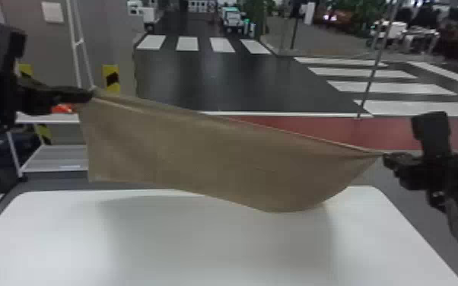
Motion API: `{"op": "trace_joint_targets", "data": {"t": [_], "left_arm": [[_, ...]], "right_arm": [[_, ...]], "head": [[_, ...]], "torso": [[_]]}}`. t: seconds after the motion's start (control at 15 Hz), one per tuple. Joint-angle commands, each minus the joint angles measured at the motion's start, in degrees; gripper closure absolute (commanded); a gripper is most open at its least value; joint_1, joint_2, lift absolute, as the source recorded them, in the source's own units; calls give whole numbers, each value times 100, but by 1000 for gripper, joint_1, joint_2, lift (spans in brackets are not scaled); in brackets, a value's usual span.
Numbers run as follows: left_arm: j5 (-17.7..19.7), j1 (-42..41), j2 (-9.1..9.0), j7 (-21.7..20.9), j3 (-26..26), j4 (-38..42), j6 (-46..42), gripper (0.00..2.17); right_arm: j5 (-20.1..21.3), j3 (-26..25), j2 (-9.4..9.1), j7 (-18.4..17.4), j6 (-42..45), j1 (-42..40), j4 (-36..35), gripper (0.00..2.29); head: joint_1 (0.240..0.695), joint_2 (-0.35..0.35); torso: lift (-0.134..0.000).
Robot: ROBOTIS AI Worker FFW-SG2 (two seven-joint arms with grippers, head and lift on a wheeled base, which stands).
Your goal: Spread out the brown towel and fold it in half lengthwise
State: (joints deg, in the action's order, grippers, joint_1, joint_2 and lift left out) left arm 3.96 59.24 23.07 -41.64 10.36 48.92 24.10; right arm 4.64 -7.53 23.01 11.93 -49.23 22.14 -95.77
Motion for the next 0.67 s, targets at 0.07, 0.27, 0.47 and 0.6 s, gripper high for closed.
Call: {"op": "trace_joint_targets", "data": {"t": [0.07, 0.27, 0.47, 0.6], "left_arm": [[369, -1371, 523, -283, -1106, 1612, 1031, 1528], [694, -3234, 663, -538, -2082, 3088, 1084, 1528], [1143, -4500, 646, -714, -2724, 3748, 1013, 1528], [1380, -5089, 584, -846, -3022, 3915, 838, 1528]], "right_arm": [[-288, -328, 204, 135, -276, -641, -847, 1683], [-280, -855, 169, 363, -346, -1959, -1998, 1683], [-359, -1602, -130, 416, -100, -3304, -2851, 1683], [-473, -1875, -314, 504, 234, -4139, -3308, 1683]], "head": [[406, -109], [443, -80], [559, -65], [623, -72]], "torso": [[-123], [-123], [-123], [-123]]}}
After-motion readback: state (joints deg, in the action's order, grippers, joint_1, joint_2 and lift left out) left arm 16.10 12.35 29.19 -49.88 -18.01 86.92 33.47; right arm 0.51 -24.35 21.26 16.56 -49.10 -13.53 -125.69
